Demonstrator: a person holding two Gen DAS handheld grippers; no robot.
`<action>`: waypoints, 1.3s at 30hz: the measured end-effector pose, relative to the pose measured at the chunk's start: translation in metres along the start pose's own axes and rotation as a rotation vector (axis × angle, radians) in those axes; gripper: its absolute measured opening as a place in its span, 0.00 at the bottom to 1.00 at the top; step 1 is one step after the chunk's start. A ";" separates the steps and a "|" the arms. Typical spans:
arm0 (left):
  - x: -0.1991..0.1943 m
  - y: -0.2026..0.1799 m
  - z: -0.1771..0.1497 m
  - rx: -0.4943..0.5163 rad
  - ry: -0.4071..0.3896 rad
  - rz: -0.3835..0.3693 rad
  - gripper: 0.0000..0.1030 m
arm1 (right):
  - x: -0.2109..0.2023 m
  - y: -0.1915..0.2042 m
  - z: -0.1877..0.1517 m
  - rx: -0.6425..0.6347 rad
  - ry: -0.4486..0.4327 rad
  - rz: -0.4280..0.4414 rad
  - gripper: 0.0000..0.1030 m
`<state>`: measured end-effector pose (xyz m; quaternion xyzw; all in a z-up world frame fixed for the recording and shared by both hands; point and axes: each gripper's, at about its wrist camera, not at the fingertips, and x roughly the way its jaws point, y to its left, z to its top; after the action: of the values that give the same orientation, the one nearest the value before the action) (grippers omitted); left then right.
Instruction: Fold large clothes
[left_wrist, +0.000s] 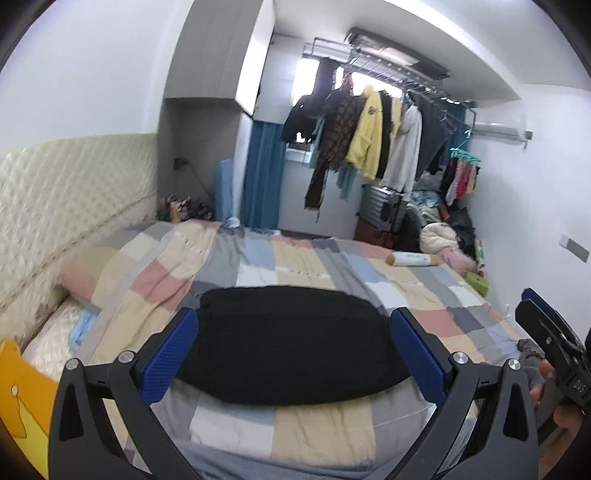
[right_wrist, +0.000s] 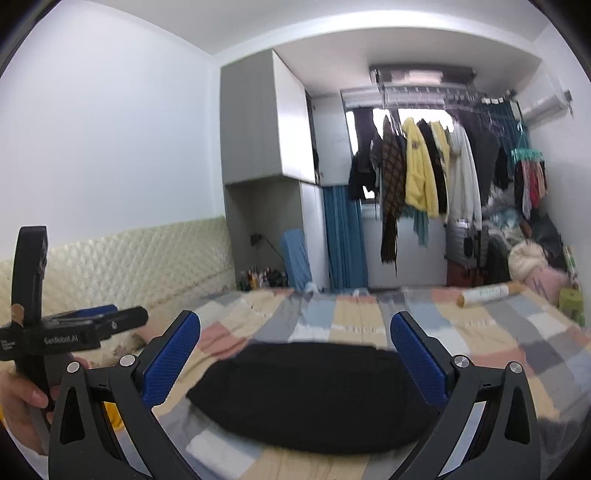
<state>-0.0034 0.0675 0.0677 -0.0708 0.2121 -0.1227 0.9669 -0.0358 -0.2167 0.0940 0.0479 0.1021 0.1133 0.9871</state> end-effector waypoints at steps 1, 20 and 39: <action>0.001 0.000 -0.006 0.000 0.011 0.007 1.00 | -0.001 0.000 -0.005 0.003 0.008 -0.008 1.00; 0.024 -0.002 -0.081 0.037 0.122 0.151 1.00 | 0.008 -0.018 -0.093 0.090 0.197 -0.088 1.00; 0.035 -0.001 -0.109 0.037 0.199 0.178 1.00 | 0.018 -0.016 -0.120 0.053 0.276 -0.111 1.00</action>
<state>-0.0192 0.0478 -0.0435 -0.0213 0.3101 -0.0468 0.9493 -0.0406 -0.2192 -0.0280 0.0522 0.2422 0.0612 0.9669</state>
